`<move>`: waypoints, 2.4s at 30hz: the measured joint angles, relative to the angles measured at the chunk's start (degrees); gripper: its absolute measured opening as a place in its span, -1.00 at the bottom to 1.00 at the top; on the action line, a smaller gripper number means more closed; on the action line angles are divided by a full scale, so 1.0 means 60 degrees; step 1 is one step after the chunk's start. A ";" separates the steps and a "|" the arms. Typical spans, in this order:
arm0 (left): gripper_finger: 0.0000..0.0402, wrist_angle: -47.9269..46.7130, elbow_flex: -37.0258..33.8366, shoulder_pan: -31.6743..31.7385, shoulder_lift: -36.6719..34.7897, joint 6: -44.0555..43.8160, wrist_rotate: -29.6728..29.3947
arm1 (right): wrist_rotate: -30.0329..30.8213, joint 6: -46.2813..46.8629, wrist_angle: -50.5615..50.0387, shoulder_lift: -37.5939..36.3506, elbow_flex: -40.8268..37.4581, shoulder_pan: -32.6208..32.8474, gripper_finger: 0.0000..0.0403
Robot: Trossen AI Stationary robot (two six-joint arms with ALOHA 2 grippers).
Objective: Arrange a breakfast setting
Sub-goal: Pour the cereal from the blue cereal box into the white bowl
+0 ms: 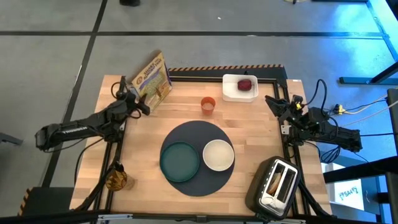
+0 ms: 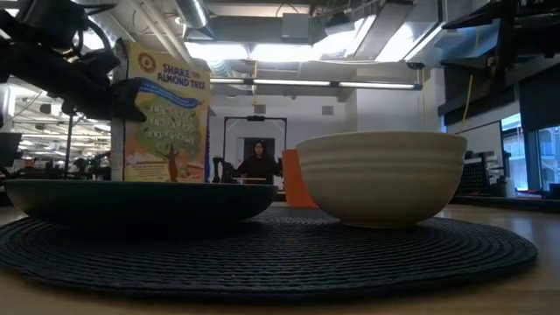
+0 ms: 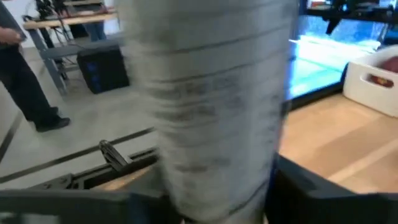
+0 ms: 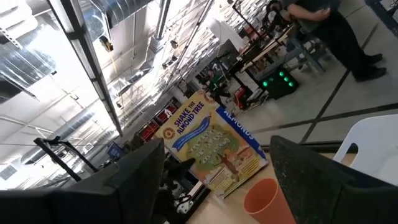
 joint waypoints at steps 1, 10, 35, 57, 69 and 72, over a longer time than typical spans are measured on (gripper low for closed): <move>-0.45 0.0019 0.0000 0.0068 0.0043 0.0002 0.0074 | -0.0064 0.0003 0.0006 0.0096 0.0000 0.0000 0.39; -0.98 0.0843 0.0693 0.0314 0.0286 0.0410 0.0956 | -0.1115 -0.0157 0.1704 0.2285 0.0207 0.0003 0.33; -1.00 -0.4846 0.9261 0.0141 0.5760 0.3091 0.6844 | -0.2326 -0.7323 -0.3424 1.0382 1.0451 0.0003 0.51; -1.00 -0.6794 1.1974 -0.2105 0.8189 0.4224 0.6793 | -0.5579 -0.7351 -0.4448 1.3692 1.3213 0.0000 0.46; -0.99 -0.6802 1.1974 -0.2674 0.8189 0.3682 0.6297 | -0.6163 -0.6870 -0.4616 1.4209 1.3209 0.0000 -0.92; -0.91 -0.6813 1.1974 -0.2679 0.8186 0.3242 0.6278 | -0.6237 -0.6849 -0.4602 1.4217 1.3209 -0.0006 -0.98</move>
